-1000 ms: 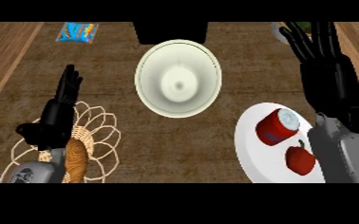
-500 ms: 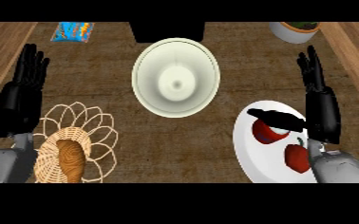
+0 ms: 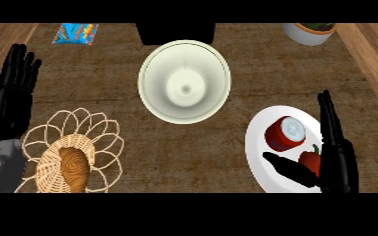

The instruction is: Pick the bell pepper from the plate and place it in the bowl

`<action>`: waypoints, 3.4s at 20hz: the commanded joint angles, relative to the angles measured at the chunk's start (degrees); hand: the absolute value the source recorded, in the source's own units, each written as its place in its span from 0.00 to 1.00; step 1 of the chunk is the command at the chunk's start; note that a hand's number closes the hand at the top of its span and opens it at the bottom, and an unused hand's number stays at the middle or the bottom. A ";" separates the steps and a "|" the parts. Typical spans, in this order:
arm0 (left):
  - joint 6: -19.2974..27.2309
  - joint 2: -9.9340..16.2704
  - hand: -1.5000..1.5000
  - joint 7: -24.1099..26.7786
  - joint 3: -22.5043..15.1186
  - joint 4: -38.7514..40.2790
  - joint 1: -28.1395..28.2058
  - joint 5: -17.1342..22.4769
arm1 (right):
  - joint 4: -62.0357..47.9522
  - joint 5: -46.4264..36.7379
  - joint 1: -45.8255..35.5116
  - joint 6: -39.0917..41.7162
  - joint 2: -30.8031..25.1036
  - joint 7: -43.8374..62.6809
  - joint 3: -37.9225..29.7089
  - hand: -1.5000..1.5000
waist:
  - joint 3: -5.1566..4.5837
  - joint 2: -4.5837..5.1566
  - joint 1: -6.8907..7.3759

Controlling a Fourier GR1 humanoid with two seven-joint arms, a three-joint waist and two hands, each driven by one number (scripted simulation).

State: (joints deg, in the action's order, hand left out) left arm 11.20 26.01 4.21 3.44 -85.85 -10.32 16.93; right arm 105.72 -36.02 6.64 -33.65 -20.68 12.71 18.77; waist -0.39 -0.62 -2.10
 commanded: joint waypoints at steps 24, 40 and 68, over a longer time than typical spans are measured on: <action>-2.33 -2.10 0.50 -0.80 0.77 0.99 -2.02 -1.70 | 32.76 2.06 7.32 55.97 -9.97 52.20 -2.65 0.00 | 0.36 0.62 1.78; -5.11 -4.08 0.50 -2.47 4.28 -0.16 -2.64 -3.74 | 15.38 -2.94 8.90 54.27 -3.31 37.51 -10.17 0.00 | 0.40 0.58 1.96; -9.73 -7.14 0.50 -0.44 9.44 3.06 -3.84 -7.61 | -9.11 -12.80 1.25 49.91 4.65 18.81 -15.88 0.00 | 0.39 0.64 2.09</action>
State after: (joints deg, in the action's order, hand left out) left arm 2.29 18.93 2.01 11.54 -84.18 -14.06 9.40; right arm 101.19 -48.00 12.28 15.68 -17.30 31.26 3.86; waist 0.01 -0.01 -0.13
